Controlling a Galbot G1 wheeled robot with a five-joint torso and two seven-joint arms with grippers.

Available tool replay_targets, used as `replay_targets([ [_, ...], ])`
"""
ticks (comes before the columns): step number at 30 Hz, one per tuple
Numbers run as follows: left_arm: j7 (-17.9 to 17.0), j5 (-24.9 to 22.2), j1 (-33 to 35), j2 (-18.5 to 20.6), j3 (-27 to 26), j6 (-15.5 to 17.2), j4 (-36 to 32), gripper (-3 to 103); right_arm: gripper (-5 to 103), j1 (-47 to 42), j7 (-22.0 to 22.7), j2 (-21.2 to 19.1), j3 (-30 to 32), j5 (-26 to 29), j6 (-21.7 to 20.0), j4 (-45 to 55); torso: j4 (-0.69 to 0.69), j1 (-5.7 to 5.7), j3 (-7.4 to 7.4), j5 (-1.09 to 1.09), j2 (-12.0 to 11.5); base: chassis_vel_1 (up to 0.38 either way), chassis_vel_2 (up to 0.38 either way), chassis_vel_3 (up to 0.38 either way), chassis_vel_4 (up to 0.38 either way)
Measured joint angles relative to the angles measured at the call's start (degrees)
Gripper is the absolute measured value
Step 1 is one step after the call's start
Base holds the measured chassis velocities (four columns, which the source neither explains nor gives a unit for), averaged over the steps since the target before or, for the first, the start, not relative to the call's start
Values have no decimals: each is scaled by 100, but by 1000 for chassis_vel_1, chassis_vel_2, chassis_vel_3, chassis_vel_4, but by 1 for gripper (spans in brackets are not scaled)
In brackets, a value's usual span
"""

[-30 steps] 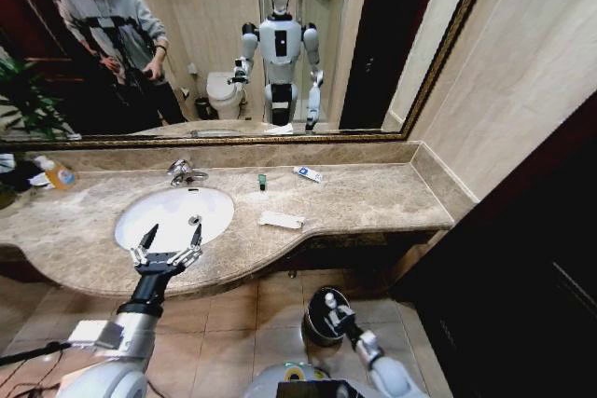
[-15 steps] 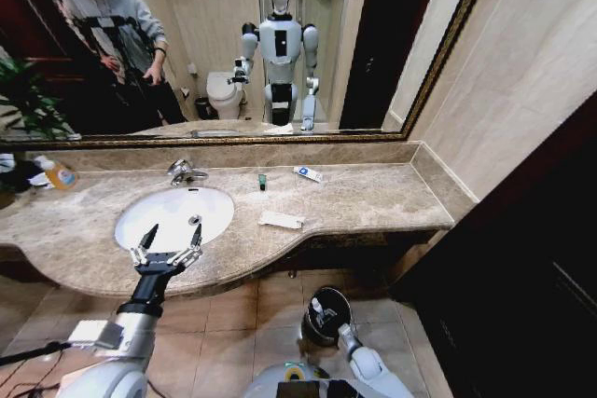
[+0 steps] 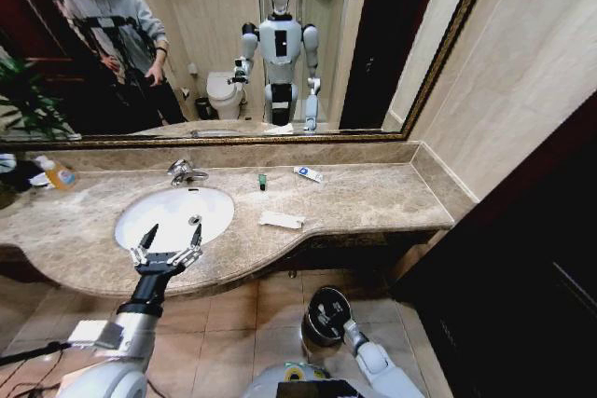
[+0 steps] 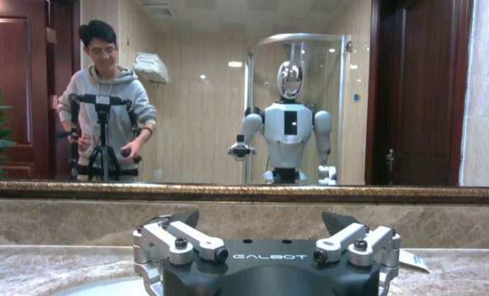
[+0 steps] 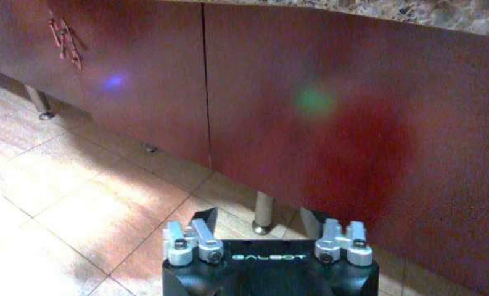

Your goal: Pick up the trash from the sink and place it in the trash bin.

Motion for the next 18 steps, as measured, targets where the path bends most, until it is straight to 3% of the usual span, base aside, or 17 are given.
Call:
replay_targets([
  [1,0,0,0,0,0,0,0,100,71,0,0,0,0,0,0,0,0,0,0,0,0,0,0,0,0],
  [4,0,0,0,0,0,0,0,100,88,-36,-4,-43,13,36,16,58,0,0,0,1,0,0,0,0,0],
  [6,0,0,0,0,0,0,0,100,88,-56,10,-63,31,42,29,88,0,0,0,1,0,0,0,0,0],
  [9,0,0,0,0,0,0,0,100,99,-149,151,-150,144,119,186,211,0,0,0,1,0,0,0,0,0],
  [15,0,0,0,0,0,0,0,100,100,-518,159,-559,253,595,371,792,0,0,0,1,0,0,0,0,0],
  [18,0,0,0,0,0,0,0,100,100,-1069,208,-873,516,1217,465,1651,0,0,0,2,0,0,0,0,0],
])
